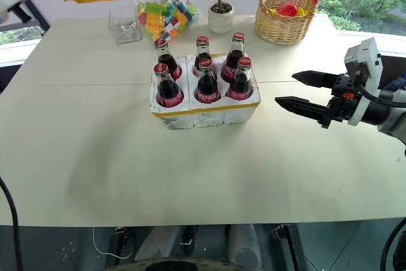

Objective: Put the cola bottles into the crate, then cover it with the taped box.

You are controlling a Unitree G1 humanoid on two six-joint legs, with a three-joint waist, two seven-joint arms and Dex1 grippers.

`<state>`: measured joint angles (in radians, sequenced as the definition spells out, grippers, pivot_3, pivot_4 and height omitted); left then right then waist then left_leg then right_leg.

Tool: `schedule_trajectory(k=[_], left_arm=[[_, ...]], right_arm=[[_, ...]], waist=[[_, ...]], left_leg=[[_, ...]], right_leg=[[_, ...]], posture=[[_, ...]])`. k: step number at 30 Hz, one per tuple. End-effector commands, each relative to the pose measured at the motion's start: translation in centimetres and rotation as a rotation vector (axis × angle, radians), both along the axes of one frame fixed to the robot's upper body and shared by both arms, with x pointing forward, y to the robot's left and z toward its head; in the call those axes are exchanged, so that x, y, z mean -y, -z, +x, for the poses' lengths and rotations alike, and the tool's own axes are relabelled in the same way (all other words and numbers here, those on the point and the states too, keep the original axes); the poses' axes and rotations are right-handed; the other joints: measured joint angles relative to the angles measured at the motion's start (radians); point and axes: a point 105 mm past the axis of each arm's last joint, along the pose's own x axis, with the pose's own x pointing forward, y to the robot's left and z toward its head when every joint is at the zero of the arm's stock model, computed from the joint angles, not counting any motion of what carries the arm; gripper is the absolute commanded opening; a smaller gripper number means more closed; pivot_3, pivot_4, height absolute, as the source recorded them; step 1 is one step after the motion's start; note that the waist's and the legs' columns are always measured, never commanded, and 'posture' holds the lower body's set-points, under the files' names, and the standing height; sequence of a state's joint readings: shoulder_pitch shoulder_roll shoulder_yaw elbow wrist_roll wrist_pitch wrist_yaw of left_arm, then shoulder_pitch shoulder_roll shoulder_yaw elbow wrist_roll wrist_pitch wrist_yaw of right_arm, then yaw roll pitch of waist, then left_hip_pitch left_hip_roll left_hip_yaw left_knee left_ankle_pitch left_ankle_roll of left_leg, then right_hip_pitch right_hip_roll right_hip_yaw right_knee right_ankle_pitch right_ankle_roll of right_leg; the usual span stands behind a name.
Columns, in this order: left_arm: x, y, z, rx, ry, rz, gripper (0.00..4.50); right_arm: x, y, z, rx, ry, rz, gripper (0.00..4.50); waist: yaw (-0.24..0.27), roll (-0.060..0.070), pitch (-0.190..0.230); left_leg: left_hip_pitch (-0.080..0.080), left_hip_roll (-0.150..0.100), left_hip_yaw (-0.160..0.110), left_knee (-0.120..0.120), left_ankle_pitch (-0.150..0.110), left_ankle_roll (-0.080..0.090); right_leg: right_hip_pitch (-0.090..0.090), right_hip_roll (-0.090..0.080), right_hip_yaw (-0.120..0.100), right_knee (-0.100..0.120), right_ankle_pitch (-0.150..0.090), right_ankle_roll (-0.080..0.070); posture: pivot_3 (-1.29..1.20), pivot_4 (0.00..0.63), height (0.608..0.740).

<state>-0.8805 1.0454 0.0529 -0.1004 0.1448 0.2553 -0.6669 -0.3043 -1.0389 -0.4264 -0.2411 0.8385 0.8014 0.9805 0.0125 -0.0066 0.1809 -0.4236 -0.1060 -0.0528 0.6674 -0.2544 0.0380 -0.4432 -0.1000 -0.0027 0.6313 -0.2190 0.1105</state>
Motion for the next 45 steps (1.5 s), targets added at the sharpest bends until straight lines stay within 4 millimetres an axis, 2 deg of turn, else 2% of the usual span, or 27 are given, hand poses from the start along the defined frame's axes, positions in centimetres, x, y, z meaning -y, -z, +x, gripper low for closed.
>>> schedule_trajectory(k=[1, 4, 7, 13, 23, 26, 29, 33, 40, 45], left_arm=[[2.6, 0.1, -1.3, 0.007, 0.069, 0.017, 1.62], [4.2, 2.3, -1.4, -0.057, 0.109, 0.016, 1.62], [5.0, 3.8, -1.6, -0.094, 0.123, 0.02, 1.62], [4.9, 6.0, -1.4, -0.067, 0.06, 0.16, 1.62], [5.4, 8.7, -1.9, -0.107, 0.094, 0.215, 1.62], [5.4, 9.0, -2.0, -0.112, 0.095, 0.213, 2.86], [5.5, 9.4, -2.2, -0.12, 0.099, 0.22, 4.4], [5.2, 10.4, -2.8, -0.157, 0.102, 0.248, 4.46], [2.8, 13.4, -4.3, -0.369, 0.153, 0.295, 4.46], [0.5, 14.6, -4.9, -0.496, 0.188, 0.267, 4.46]], right_arm=[[0.4, -1.4, -0.5, 0.058, 0.022, -0.003, 4.5], [0.4, -1.3, -0.6, 0.055, 0.027, 0.0, 4.5], [0.5, -1.2, -0.5, 0.052, 0.034, 0.003, 4.5], [0.5, -1.2, -0.6, 0.051, 0.04, 0.011, 4.5], [0.4, -0.9, -0.3, 0.055, 0.047, 0.02, 4.5], [0.4, -0.8, -0.1, 0.058, 0.048, 0.023, 4.5], [0.3, -0.8, 0.1, 0.062, 0.049, 0.03, 4.5], [0.3, -0.7, 0.2, 0.062, 0.049, 0.032, 4.5], [0.7, -0.3, 0.2, 0.052, 0.054, 0.025, 4.5], [1.0, -0.3, 0.2, 0.046, 0.056, 0.016, 4.5]], waist=[[0.0, 0.0, 0.0], [0.0, 0.0, 0.0], [0.0, 0.0, 0.0], [0.001, 0.0, 0.0], [0.001, 0.0, 0.0], [0.002, 0.0, 0.0], [0.001, 0.0, 0.0], [0.001, 0.0, 0.0], [0.001, 0.001, 0.0], [0.002, 0.001, 0.0]], left_leg=[[0.0, 0.0, 0.0, 0.0, 0.0, 0.0], [0.0, 0.0, 0.0, 0.0, 0.0, 0.0], [0.001, 0.0, 0.0, 0.0, 0.0, 0.0], [0.001, 0.001, 0.0, 0.0, 0.0, -0.001], [0.001, 0.001, 0.0, 0.0, 0.0, -0.001], [0.001, 0.001, 0.0, 0.0, 0.0, -0.001], [0.001, 0.001, 0.0, 0.0, 0.0, -0.001], [0.001, 0.001, 0.0, 0.0, 0.0, -0.001], [0.002, 0.001, 0.0, -0.001, 0.0, -0.001], [0.002, 0.001, 0.0, -0.001, 0.0, -0.001]], right_leg=[[0.0, 0.0, 0.0, 0.0, 0.0, 0.0], [0.0, 0.0, 0.0, 0.0, 0.0, 0.0], [0.001, 0.0, 0.001, 0.0, 0.0, 0.0], [0.001, 0.001, 0.001, 0.0, 0.0, 0.0], [0.001, 0.0, 0.001, -0.001, 0.0, 0.0], [0.001, 0.0, 0.001, -0.001, 0.0, 0.0], [0.001, 0.0, 0.001, -0.001, 0.0, 0.0], [0.001, 0.0, 0.001, -0.001, 0.0, 0.0], [0.001, 0.0, 0.001, -0.001, 0.0, 0.0], [0.002, -0.001, 0.001, -0.001, 0.0, 0.0]], posture=[[0.0, 0.15, 0.732], [0.0, 0.15, 0.732], [0.0, 0.15, 0.732], [0.0, 0.15, 0.732], [0.0, 0.15, 0.732], [0.0, 0.15, 0.732], [0.0, 0.15, 0.732], [0.0, 0.15, 0.732], [0.0, 0.15, 0.732], [0.0, 0.15, 0.732]])
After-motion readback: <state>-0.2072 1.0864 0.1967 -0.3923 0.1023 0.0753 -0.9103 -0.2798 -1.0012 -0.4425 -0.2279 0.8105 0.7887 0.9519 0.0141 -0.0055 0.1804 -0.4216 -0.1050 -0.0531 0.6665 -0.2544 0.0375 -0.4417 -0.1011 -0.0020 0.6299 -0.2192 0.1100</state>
